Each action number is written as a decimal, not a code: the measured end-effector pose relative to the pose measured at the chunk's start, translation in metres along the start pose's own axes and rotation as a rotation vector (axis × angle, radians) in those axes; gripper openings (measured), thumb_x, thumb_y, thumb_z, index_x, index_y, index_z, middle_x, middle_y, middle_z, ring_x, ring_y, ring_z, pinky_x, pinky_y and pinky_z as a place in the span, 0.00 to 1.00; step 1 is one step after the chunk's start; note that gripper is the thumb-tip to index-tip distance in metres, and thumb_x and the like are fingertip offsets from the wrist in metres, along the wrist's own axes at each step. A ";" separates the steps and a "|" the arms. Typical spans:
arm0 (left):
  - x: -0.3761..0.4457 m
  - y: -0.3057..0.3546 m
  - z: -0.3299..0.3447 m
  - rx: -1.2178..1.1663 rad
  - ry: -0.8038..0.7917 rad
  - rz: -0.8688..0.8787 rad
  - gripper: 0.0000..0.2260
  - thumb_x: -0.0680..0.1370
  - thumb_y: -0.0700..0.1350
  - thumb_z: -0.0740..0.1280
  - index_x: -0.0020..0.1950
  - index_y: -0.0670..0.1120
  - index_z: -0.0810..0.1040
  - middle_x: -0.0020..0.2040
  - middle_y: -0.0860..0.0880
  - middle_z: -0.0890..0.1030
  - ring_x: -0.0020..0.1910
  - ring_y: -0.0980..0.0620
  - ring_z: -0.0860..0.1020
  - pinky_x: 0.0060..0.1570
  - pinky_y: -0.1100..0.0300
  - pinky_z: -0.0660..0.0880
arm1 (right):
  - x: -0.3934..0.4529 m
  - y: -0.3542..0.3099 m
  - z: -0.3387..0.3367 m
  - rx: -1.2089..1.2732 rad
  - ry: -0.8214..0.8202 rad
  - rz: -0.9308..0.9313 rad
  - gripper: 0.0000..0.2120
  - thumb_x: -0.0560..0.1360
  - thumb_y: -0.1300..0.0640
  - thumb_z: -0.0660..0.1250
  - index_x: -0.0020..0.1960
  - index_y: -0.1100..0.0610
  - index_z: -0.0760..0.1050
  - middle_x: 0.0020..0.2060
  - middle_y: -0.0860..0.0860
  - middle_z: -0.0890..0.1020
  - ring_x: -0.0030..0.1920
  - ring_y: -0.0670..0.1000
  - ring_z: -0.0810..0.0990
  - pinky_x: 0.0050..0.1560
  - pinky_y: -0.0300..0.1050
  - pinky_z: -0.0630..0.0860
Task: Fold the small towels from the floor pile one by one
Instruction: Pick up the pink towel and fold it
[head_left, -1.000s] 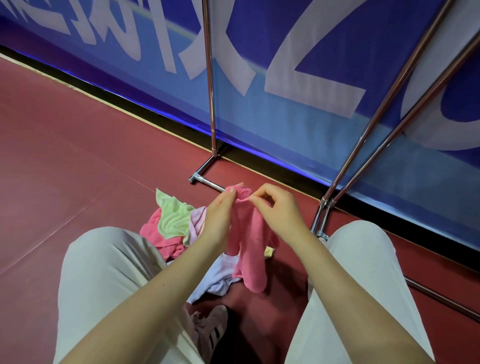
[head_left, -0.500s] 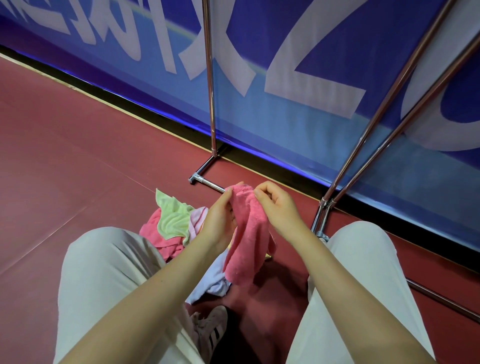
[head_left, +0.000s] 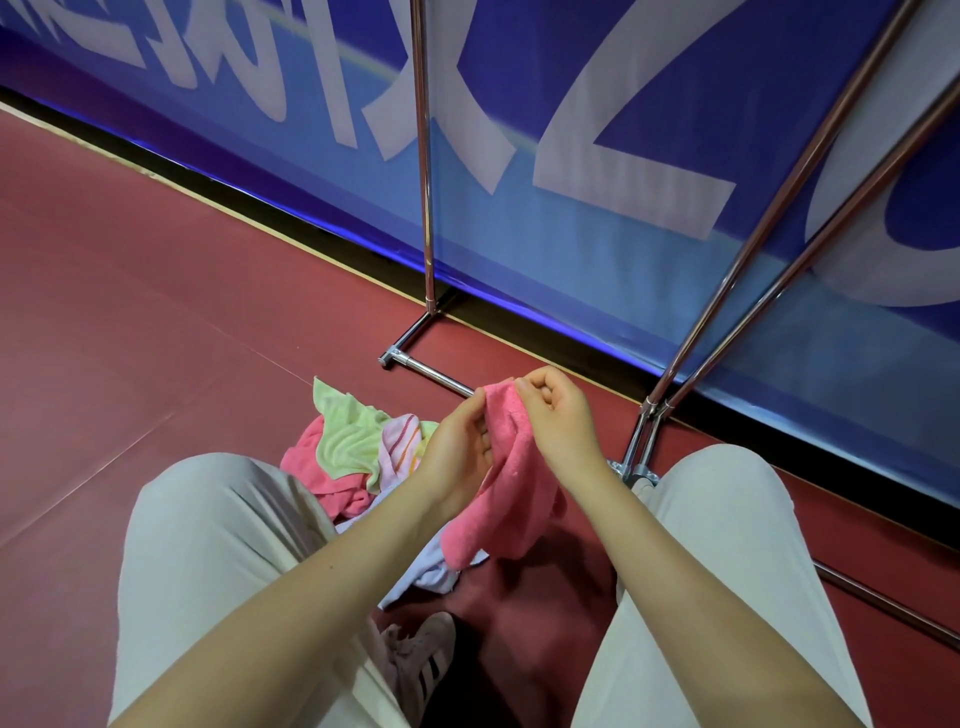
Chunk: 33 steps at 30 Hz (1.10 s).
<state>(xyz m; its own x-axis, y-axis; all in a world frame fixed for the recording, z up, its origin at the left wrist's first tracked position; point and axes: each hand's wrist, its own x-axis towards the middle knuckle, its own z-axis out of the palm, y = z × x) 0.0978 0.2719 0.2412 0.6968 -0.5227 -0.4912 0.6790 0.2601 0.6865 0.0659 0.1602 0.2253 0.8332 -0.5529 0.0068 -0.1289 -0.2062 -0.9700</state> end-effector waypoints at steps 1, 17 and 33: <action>-0.001 -0.001 0.001 0.005 -0.002 -0.003 0.12 0.83 0.44 0.59 0.47 0.41 0.80 0.34 0.48 0.84 0.32 0.56 0.82 0.32 0.66 0.77 | 0.000 0.001 0.000 -0.010 0.011 -0.002 0.09 0.77 0.57 0.65 0.39 0.58 0.73 0.28 0.44 0.75 0.32 0.42 0.72 0.37 0.41 0.70; 0.000 -0.005 -0.003 0.492 0.177 0.392 0.13 0.82 0.40 0.59 0.45 0.45 0.82 0.35 0.53 0.82 0.35 0.62 0.78 0.37 0.68 0.74 | -0.004 0.002 0.002 -0.023 -0.079 -0.037 0.09 0.77 0.60 0.65 0.40 0.64 0.73 0.29 0.46 0.71 0.31 0.42 0.67 0.33 0.34 0.65; 0.002 0.050 -0.042 0.607 0.321 0.741 0.12 0.83 0.43 0.58 0.43 0.47 0.77 0.40 0.52 0.77 0.39 0.62 0.73 0.46 0.65 0.71 | -0.032 0.037 0.002 -0.157 -0.293 -0.045 0.08 0.76 0.62 0.67 0.40 0.52 0.74 0.32 0.44 0.74 0.33 0.41 0.69 0.37 0.33 0.66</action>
<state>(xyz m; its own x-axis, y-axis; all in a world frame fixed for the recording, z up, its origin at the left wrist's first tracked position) 0.1429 0.3178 0.2518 0.9854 -0.1305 0.1096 -0.1199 -0.0735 0.9901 0.0352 0.1720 0.1882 0.9562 -0.2895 -0.0440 -0.1512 -0.3597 -0.9207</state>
